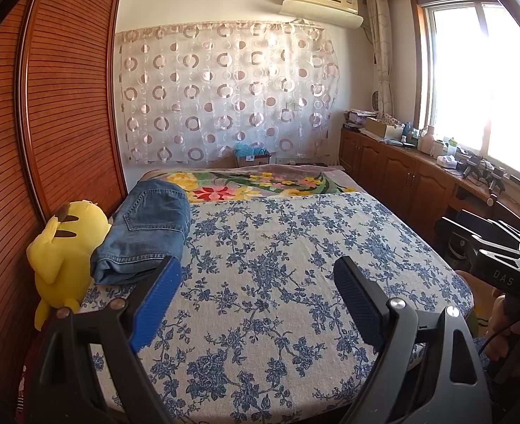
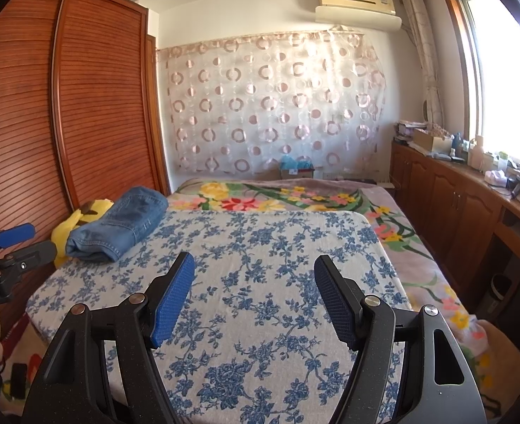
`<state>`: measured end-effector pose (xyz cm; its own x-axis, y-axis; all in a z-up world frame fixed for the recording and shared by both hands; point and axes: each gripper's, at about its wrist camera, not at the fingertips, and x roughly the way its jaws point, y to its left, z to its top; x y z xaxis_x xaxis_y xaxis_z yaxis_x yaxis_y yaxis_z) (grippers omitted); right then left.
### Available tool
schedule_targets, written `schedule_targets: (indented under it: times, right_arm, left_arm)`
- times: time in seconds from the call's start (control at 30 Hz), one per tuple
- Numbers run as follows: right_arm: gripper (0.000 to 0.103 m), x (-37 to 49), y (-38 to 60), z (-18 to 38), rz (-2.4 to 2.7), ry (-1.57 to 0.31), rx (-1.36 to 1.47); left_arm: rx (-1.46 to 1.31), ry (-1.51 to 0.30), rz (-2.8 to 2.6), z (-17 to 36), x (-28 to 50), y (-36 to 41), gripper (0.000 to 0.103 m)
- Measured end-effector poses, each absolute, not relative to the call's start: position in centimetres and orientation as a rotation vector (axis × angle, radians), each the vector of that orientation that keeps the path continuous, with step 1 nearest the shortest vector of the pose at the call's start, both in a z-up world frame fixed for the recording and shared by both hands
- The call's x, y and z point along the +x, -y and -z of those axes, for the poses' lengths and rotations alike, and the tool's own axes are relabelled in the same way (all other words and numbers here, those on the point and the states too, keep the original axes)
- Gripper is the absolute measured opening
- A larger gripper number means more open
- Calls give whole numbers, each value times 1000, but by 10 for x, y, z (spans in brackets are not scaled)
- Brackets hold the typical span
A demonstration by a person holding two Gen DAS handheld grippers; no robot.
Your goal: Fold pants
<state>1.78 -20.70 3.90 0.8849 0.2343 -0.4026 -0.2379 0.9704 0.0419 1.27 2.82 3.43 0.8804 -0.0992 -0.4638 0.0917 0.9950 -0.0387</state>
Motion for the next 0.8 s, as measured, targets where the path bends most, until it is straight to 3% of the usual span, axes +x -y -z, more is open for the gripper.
schedule_targets:
  times: [0.8]
  right_arm:
    - [72,16,206,-38,-246,-421,-9]
  left_arm:
    - [-15,-480,101,-36,12,-28,89]
